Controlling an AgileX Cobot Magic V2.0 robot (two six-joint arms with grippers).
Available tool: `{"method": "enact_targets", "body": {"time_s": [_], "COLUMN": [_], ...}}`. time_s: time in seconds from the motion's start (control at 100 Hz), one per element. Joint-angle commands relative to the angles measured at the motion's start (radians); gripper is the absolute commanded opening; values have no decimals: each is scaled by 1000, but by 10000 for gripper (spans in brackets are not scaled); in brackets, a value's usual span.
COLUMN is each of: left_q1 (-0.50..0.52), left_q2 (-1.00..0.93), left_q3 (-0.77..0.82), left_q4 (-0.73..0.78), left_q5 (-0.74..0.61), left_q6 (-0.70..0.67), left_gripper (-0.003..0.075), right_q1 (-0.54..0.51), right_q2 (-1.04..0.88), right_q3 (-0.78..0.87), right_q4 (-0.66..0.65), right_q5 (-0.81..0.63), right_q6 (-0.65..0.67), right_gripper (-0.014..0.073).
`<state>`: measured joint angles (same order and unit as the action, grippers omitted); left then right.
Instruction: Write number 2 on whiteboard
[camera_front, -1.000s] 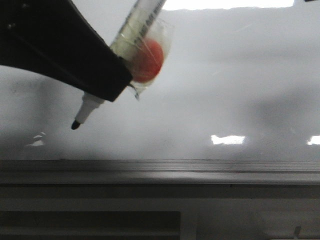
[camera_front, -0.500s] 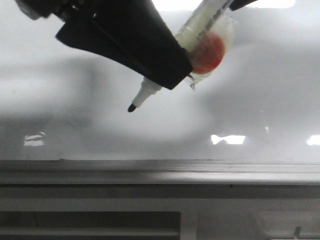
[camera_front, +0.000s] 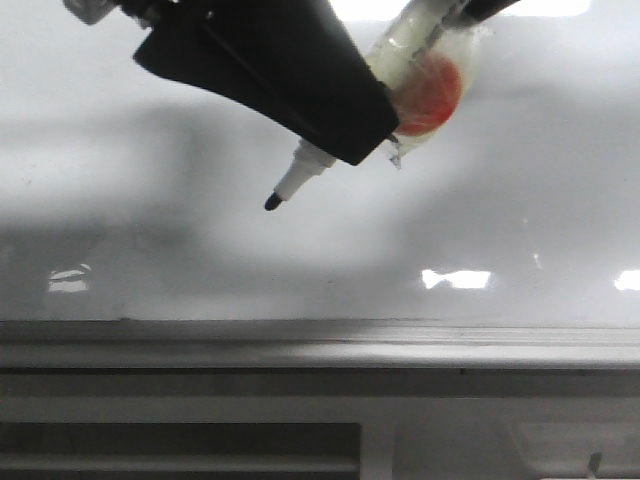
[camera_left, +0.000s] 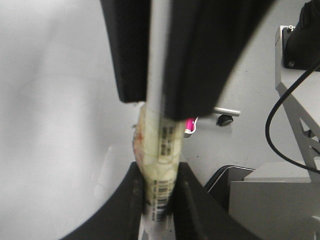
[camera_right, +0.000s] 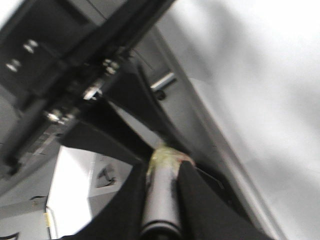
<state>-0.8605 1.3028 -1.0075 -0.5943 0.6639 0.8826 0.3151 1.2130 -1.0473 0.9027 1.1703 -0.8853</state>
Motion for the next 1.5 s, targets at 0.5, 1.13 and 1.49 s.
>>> {"method": "enact_targets", "body": {"time_s": [0.5,1.13,1.49], "left_q1": [145,252,252], "left_q2": [-159,-554,-554], "left_q3": [-38,312,314], "left_q4": [-41,-208,-208], "left_q5": [-67,-468,-470], "left_q6": [-98,-104,-104], "left_gripper": [485,-20,-20], "right_q1": [1,1,1], "right_q2": [-86,-294,-230], "right_q3": [-2,235,235], "right_q4": [93,229,224], "right_q5": [-128,-633,-765], "right_q6": [-34,-170,-185], "right_gripper": [-46,-46,-46]}}
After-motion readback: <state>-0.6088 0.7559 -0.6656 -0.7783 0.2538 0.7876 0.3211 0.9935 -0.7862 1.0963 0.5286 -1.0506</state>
